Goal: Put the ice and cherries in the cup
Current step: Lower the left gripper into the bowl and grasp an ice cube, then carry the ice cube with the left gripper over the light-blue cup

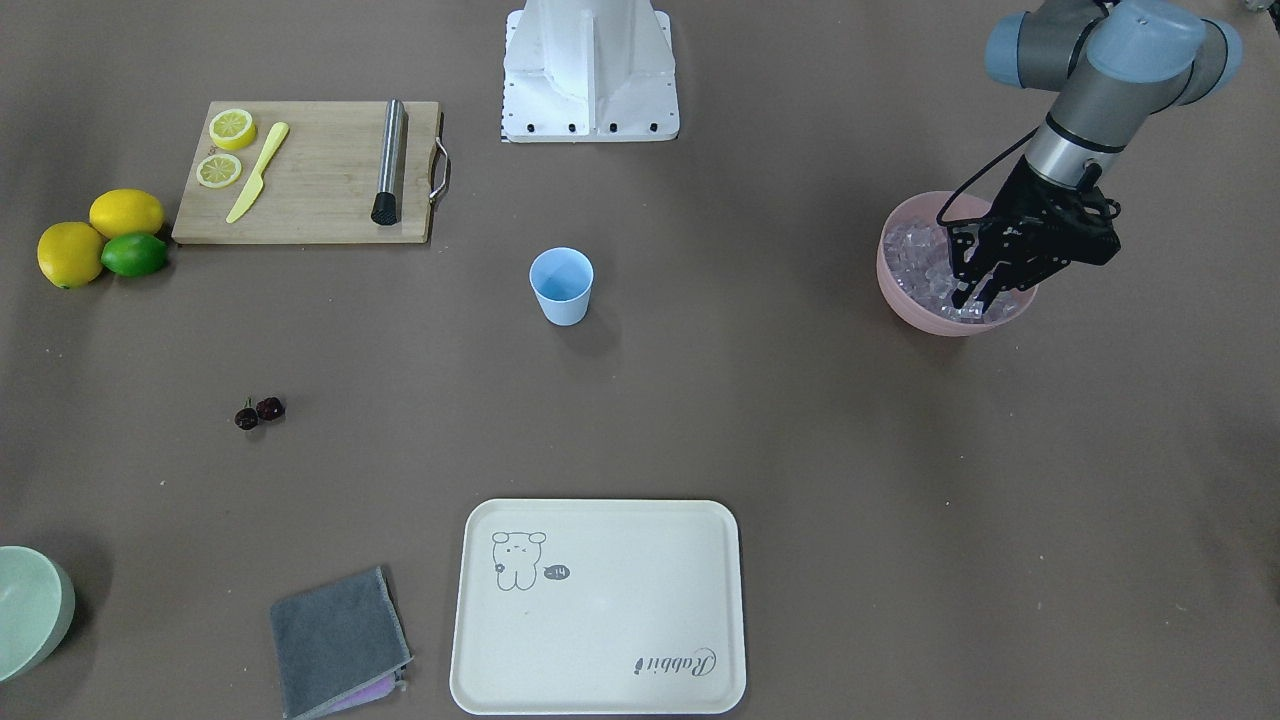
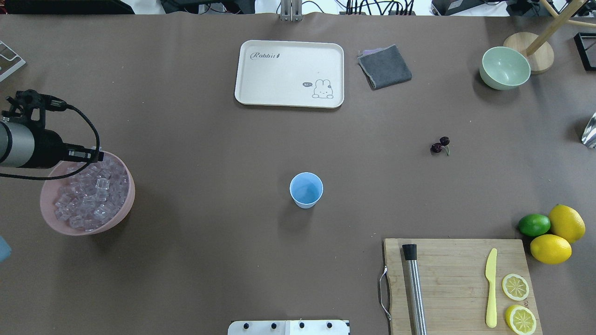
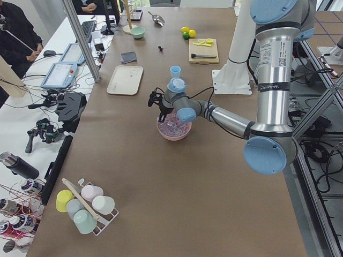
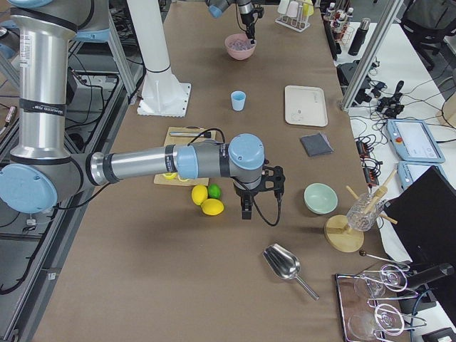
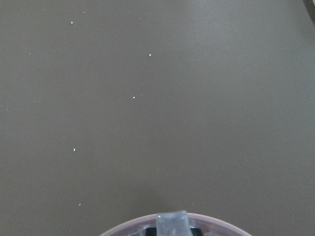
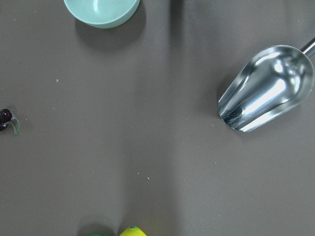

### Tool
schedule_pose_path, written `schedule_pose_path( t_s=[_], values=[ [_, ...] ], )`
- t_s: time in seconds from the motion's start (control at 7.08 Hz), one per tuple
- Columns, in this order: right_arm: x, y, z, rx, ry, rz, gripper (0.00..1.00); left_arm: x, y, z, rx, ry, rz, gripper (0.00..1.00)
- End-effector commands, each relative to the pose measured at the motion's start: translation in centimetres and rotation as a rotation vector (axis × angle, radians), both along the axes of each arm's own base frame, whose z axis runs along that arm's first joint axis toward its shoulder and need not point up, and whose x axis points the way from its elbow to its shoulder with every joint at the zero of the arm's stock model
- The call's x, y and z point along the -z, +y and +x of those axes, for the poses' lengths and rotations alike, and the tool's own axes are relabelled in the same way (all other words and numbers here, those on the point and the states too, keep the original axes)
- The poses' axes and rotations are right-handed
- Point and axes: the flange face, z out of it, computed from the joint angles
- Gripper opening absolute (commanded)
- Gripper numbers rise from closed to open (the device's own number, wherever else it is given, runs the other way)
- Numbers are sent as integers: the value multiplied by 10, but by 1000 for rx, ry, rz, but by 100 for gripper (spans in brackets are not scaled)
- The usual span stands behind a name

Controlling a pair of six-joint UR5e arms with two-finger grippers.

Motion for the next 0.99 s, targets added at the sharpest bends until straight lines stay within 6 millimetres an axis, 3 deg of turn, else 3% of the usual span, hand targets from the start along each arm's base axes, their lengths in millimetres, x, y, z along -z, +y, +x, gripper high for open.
schedule_pose_path(
  t_s=[0.0, 0.28, 0.42, 0.56, 0.71, 0.85],
  values=[
    [0, 2, 0, 0, -3, 0, 100, 18, -1, -26, 31, 30, 19, 0],
    [-2, 3, 0, 2, -3, -4, 100, 64, 4, -28, 33, 102, 73, 0],
    [-2, 3, 0, 4, -2, -2, 100, 104, -4, -13, 28, 193, 64, 0],
    [-2, 3, 0, 3, -2, -1, 100, 156, -15, 15, 37, 309, 12, 0],
    [-2, 3, 0, 2, -3, -4, 100, 193, -4, 62, -5, 371, -21, 0],
    [0, 0, 0, 1, 0, -1, 100, 222, 8, 96, 11, 380, 7, 0]
  ],
)
